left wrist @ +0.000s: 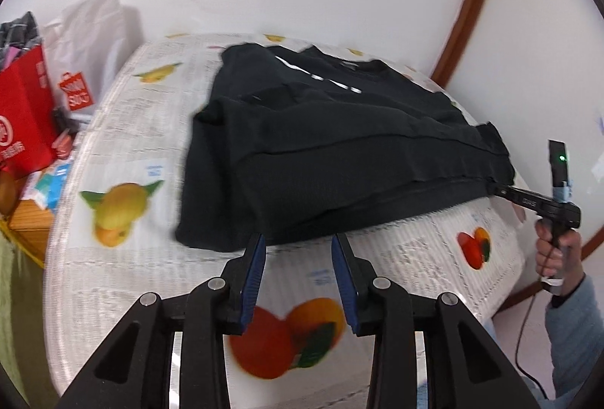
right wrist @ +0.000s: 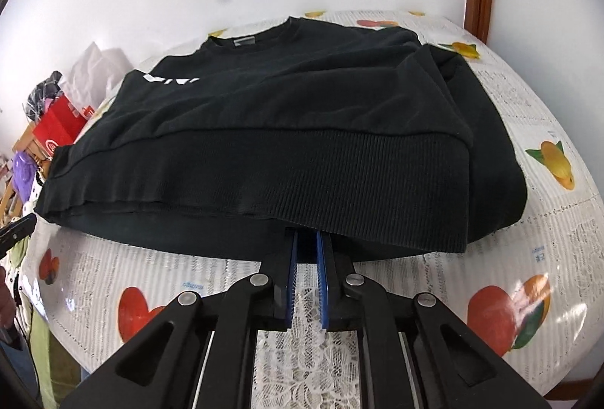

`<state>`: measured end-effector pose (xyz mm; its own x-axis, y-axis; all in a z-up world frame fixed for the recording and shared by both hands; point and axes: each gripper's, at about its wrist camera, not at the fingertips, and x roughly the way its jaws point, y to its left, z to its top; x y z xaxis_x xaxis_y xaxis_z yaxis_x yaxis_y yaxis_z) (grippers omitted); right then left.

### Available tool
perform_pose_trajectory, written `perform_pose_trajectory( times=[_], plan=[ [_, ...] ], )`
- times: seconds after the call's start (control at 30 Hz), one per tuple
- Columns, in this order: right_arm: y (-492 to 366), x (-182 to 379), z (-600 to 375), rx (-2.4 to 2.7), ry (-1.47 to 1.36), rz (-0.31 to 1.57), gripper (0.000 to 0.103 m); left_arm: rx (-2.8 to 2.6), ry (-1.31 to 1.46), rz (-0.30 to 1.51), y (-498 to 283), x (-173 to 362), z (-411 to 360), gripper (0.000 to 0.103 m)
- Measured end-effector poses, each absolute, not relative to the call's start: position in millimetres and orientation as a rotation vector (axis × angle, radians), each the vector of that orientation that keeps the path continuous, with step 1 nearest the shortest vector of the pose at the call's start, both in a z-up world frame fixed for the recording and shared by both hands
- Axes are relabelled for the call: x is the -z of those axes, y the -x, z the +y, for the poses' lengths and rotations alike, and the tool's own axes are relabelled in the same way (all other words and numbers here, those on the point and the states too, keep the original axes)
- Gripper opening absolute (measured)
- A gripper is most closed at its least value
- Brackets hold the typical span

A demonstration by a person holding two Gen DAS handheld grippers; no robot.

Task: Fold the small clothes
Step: 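Move both grippers to the ribbed hem of the sweatshirt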

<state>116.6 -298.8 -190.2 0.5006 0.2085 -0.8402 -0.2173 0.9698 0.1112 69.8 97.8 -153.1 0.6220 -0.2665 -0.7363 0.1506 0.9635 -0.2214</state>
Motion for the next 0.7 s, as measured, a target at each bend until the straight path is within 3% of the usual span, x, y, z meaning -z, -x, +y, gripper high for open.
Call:
perform_pose_trajectory(
  times=[0.7],
  plan=[
    [-118.8,195.9,-293.5,-0.203,0.022,1.035,0.008,0.355,0.181,0.943,-112.6,168.9,56.3,0.031]
  ],
)
